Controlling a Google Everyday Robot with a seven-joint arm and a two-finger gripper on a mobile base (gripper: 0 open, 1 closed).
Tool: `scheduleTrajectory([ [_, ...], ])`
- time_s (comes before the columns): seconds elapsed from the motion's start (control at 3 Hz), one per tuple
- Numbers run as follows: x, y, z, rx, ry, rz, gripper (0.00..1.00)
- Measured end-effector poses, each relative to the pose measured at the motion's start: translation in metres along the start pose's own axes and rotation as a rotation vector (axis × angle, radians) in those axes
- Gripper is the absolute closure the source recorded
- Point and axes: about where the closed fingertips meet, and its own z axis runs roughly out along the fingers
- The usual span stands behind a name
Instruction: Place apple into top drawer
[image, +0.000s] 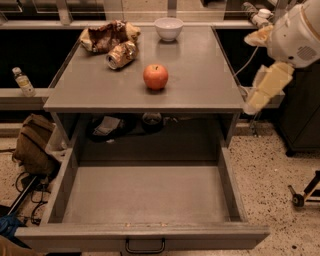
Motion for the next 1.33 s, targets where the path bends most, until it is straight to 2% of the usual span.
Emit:
scheduleTrajectory([
  [0.33, -0.018, -0.044, 0.021, 0.011, -0.158, -0.012, 0.0],
  [0.67, -0.018, -0.043, 0.021, 0.01, -0.155, -0.013, 0.0],
  [1.0, -0.029, -0.054, 0.046, -0.018, -0.145, -0.036, 0.0],
  [1.33, -0.057, -0.075, 0.095, -0.086, -0.148, -0.096, 0.0],
])
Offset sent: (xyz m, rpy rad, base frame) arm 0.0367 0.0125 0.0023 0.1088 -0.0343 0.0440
